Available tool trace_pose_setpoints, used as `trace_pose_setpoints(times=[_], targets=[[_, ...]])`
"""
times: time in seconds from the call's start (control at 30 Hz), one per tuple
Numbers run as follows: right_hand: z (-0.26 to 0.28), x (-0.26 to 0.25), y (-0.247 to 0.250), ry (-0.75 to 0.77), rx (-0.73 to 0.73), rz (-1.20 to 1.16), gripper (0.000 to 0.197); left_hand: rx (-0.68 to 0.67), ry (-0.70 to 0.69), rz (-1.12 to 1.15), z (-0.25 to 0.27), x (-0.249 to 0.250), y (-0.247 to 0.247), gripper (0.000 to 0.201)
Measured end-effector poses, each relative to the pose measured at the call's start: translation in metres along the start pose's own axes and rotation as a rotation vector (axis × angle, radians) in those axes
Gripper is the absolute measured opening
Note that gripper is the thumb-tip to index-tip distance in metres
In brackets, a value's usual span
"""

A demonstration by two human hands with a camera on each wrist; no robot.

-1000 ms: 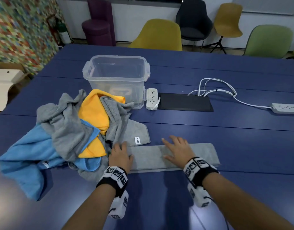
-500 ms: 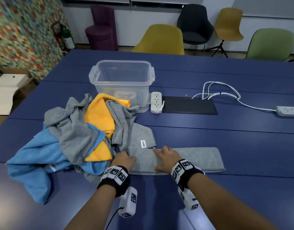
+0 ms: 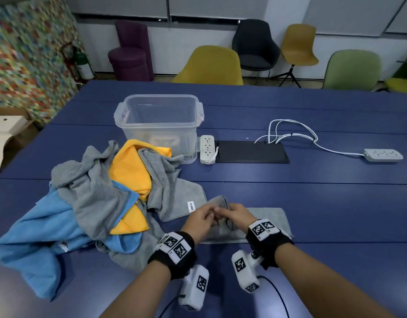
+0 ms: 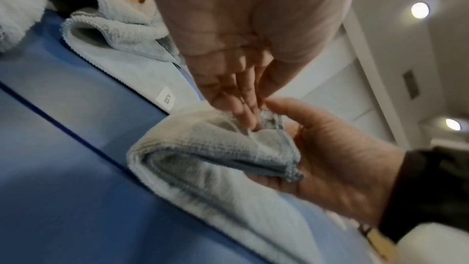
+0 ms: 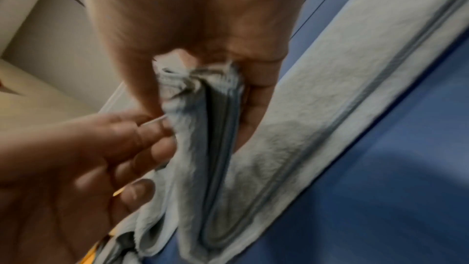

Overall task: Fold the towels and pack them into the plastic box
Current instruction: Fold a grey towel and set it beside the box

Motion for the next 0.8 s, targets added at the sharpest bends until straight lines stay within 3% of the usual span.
trace_pose_setpoints(times=[0.13, 0.23, 0.3, 0.4, 0.47, 0.53, 0.6, 0.7, 0.8], targets=[[-0.007, 0.026, 0.028, -0.066, 0.117, 0.117, 0.013, 0.119, -0.183, -0.657, -0.003, 0.006, -0.006, 0.046], [-0.007, 0.033, 0.039, -0.04, 0.207, 0.104, 0.035, -0.019, -0.148, -0.966, -0.004, -0.018, -0.031, 0.058], [-0.005, 0.038, 0.048, -0.012, 0.299, 0.14, 0.033, -0.029, -0.108, -1.066, -0.005, -0.029, -0.036, 0.069], [0.002, 0.027, 0.05, 0.125, 0.372, 0.357, 0.033, -0.058, -0.092, -1.051, -0.015, -0.049, -0.055, 0.071], [0.006, 0.015, 0.037, 0.201, 0.329, 0.71, 0.025, -0.054, -0.093, -1.017, -0.023, -0.056, -0.066, 0.066], [0.005, 0.018, 0.028, 0.183, 0.234, 0.889, 0.026, 0.031, -0.1, -1.021, -0.015, -0.033, -0.049, 0.055], [0.001, 0.025, 0.031, 0.104, 0.203, 0.874, 0.028, 0.067, -0.052, -0.975, -0.011, -0.027, -0.034, 0.056], [-0.006, 0.029, 0.037, 0.051, 0.201, 0.788, 0.028, 0.167, 0.188, -0.812, -0.009, -0.042, -0.001, 0.055], [-0.011, 0.031, 0.034, 0.046, 0.213, 0.741, 0.032, 0.096, 0.31, -0.6, -0.012, -0.058, 0.009, 0.047]])
Point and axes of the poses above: each hand's wrist, its own z-axis away from the middle knuckle, its own y-axis out of the back of the hand, x = y × z, the point moved 10 cm from there along -z, towards the middle knuckle, and after that the axes turned 15 degrees about -z, right-handed, at the moved point
